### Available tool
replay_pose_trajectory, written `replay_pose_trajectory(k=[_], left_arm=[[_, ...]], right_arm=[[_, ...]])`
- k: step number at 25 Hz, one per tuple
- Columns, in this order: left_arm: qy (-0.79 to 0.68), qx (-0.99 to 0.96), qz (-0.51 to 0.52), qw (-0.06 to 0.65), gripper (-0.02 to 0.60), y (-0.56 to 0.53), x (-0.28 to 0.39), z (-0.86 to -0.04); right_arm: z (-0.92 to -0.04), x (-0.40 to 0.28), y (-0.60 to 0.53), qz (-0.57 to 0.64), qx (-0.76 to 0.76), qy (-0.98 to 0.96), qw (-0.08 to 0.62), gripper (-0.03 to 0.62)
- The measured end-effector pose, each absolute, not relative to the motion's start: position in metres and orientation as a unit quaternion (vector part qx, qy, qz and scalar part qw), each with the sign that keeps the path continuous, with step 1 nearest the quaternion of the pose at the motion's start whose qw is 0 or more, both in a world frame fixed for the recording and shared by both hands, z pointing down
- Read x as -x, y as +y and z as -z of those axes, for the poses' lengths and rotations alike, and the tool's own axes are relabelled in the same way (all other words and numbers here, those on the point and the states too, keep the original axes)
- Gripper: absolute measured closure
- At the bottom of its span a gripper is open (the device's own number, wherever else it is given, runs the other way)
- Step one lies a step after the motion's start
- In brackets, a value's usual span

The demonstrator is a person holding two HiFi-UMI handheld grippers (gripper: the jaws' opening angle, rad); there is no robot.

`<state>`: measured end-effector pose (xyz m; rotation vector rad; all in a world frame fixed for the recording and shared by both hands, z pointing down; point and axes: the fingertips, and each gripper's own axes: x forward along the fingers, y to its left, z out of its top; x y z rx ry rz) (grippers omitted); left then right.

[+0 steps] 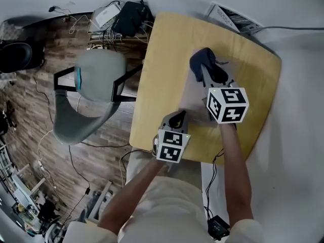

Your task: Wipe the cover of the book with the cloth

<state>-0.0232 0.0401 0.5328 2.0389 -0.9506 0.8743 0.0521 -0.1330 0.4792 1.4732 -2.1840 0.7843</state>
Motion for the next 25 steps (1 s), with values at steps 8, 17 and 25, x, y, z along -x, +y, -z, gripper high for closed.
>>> replay_pose_trajectory(k=[8,17,25], left_arm=[[-0.402,-0.773,-0.347,0.347,0.575,0.041,0.026,-0.534],[-0.427,-0.756,-0.335,0.367,0.575,0.040,0.022,-0.534],[-0.432,-0.750,-0.329,0.377,0.575,0.039,0.022,-0.537]], right_arm=[[-0.509,-0.057,-0.155,-0.278,-0.530,-0.764,0.241,0.507],[-0.513,-0.114,-0.134,-0.250,-0.554,-0.744,0.276,0.505],[-0.519,-0.169,-0.114,-0.250,-0.590,-0.710,0.293,0.505]])
